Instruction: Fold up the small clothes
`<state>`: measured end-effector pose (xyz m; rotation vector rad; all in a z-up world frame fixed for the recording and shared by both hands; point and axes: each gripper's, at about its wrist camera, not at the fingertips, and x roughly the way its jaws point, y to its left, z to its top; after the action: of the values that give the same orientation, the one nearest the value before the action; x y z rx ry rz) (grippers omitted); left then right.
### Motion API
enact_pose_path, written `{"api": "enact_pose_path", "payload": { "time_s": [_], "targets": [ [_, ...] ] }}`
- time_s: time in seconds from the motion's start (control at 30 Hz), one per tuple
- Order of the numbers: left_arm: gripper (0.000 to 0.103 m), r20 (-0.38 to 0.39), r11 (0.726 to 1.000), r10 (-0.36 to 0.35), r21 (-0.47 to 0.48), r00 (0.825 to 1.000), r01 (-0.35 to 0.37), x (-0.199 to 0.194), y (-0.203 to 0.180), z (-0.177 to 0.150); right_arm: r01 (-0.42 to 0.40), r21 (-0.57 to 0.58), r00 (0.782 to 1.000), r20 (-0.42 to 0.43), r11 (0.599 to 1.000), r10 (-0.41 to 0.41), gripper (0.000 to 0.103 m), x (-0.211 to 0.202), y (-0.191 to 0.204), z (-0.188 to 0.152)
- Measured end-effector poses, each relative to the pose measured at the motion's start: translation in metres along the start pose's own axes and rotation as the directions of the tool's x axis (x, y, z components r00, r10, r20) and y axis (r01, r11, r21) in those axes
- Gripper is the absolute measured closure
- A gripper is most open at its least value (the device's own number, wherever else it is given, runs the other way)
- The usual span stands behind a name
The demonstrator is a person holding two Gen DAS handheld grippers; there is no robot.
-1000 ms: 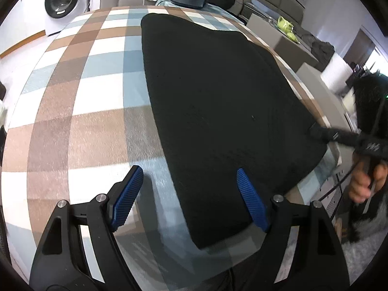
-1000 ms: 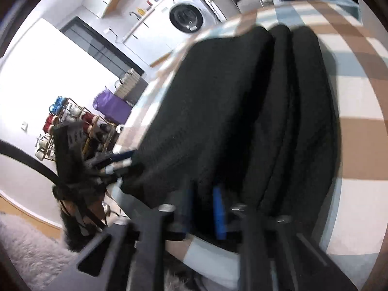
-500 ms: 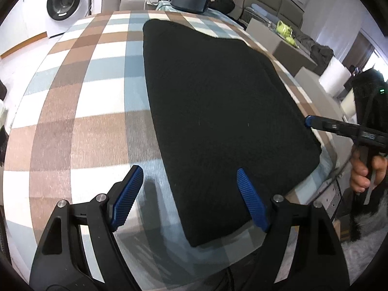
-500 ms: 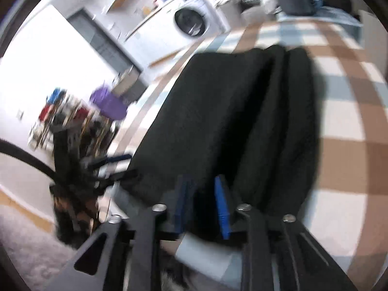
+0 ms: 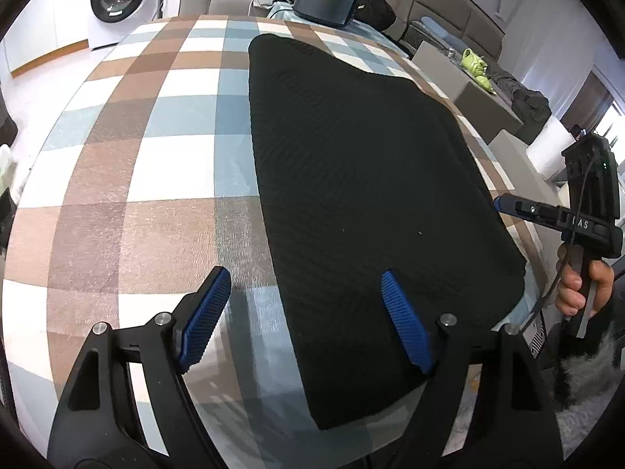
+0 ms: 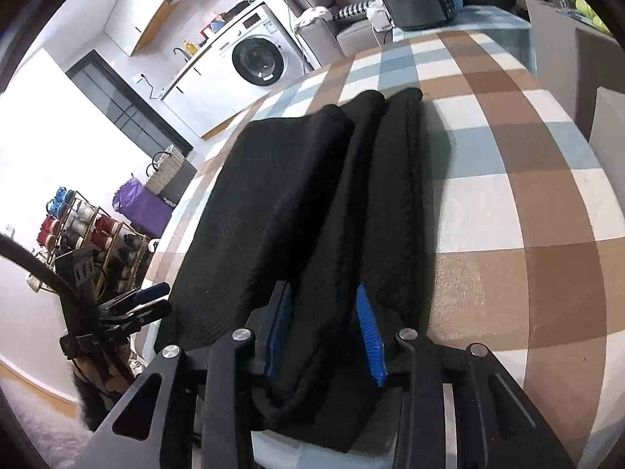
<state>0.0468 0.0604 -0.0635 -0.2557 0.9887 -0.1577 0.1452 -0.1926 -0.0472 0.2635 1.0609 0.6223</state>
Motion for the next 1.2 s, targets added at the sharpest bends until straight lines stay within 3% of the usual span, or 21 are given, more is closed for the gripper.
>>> {"api": "enact_pose_path", "payload": {
  "time_s": [0.27,0.37,0.43,0.5,0.6,0.67,0.8,0.93,1.07,1.2],
  "targets": [
    [0.025,0.018,1.0,-0.001,0.005,1.0,0.001,0.001,-0.006,0.009,-0.059,0.005,0.998,0.025,0.998,0.059,0.068,0.029,-0.004,0.018],
    [0.025,0.024,1.0,0.001,0.009,1.0,-0.001,0.001,-0.007,0.011,-0.002,-0.048,1.0,0.019,0.999,0.003,0.097,0.041,0.002,0.023],
    [0.025,0.036,1.0,-0.006,0.016,0.999,0.006,-0.002,-0.008,0.012,0.021,-0.064,0.999,0.037,0.998,-0.019,0.098,0.039,0.007,0.023],
    [0.025,0.043,1.0,-0.019,0.017,0.999,0.019,-0.006,-0.008,0.013,0.038,-0.109,0.992,0.123,0.993,-0.024,0.099,0.016,0.019,0.023],
    [0.025,0.044,0.999,-0.023,0.028,0.999,0.021,-0.007,-0.009,0.017,0.057,-0.088,0.977,0.208,0.994,-0.038,0.099,-0.015,0.019,0.02],
    [0.025,0.039,0.999,-0.026,0.037,0.999,0.024,-0.005,-0.01,0.019,0.11,-0.051,0.975,0.199,0.993,-0.098,0.099,-0.016,0.007,0.012],
    [0.025,0.014,0.999,-0.032,0.036,0.999,0.031,0.005,-0.014,0.021,0.174,0.027,0.983,0.062,0.984,-0.175,0.096,0.012,-0.018,0.003],
    [0.025,0.02,0.998,-0.024,0.054,1.0,0.023,0.006,-0.018,0.019,0.178,0.022,0.977,0.117,0.984,-0.179,0.086,-0.009,-0.012,0.003],
    [0.025,0.012,0.999,-0.027,0.038,1.0,0.027,0.008,-0.018,0.017,0.103,0.022,0.982,0.158,0.994,-0.105,0.079,-0.027,-0.004,0.008],
    [0.025,0.014,0.999,-0.036,0.028,0.999,0.035,0.009,-0.017,0.016,-0.024,0.034,0.996,0.087,0.999,0.021,0.072,0.003,0.008,0.024]
  ]
}}
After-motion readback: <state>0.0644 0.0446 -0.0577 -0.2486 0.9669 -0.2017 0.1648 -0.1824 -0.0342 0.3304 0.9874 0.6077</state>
